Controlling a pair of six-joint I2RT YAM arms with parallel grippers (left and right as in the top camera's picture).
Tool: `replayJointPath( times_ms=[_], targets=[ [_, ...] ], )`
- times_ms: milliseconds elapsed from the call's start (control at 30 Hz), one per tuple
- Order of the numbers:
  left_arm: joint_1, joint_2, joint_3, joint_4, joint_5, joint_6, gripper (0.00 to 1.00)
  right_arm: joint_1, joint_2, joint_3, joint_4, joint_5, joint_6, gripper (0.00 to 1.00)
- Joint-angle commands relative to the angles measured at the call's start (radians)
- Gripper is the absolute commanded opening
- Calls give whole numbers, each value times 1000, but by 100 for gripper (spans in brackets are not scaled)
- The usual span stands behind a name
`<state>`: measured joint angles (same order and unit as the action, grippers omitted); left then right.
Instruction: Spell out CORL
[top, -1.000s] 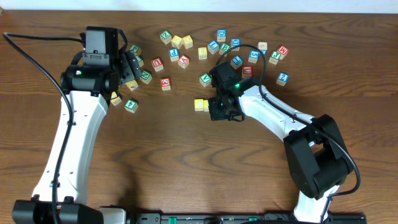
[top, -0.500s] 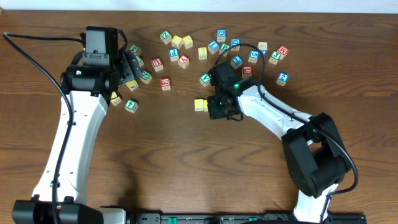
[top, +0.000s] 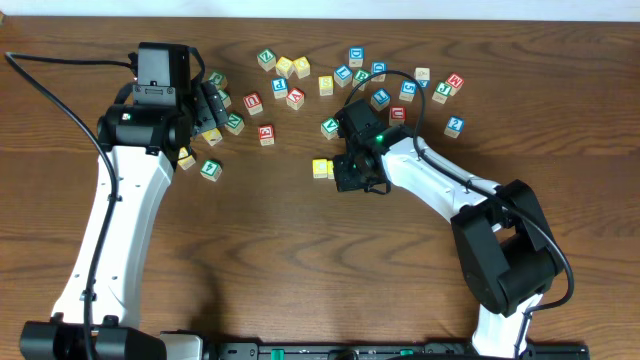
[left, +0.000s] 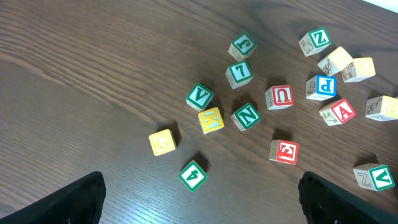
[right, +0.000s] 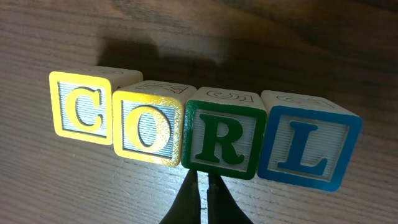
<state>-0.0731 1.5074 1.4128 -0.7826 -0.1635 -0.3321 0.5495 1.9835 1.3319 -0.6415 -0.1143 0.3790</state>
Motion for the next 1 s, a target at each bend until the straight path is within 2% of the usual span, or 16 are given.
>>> replayJointPath(
  times_ms=[0, 167, 400, 667, 767, 833, 867, 967],
  targets=[
    [3, -4, 5, -2, -6, 10, 97, 6, 6, -2, 0, 8, 8, 1],
    [3, -4, 5, -2, -6, 10, 98, 6, -49, 18, -31, 3, 8, 1],
    [3, -4, 5, -2, -6, 10, 98, -10, -224, 18, -74, 11, -12, 2],
    [3, -4, 5, -2, -6, 10, 98, -114, -451, 18, -188, 36, -29, 4],
    [3, -4, 5, -2, -6, 10, 98, -158, -528, 18, -253, 89, -29, 12],
    [3, -4, 5, -2, -6, 10, 97, -191, -584, 18, -295, 123, -29, 25],
    [3, -4, 5, -2, -6, 10, 98, -200, -599, 18, -304, 130, -29, 29],
    [3, -4, 5, -2, -6, 10, 98, -235, -667, 18, -341, 142, -29, 53]
  ],
)
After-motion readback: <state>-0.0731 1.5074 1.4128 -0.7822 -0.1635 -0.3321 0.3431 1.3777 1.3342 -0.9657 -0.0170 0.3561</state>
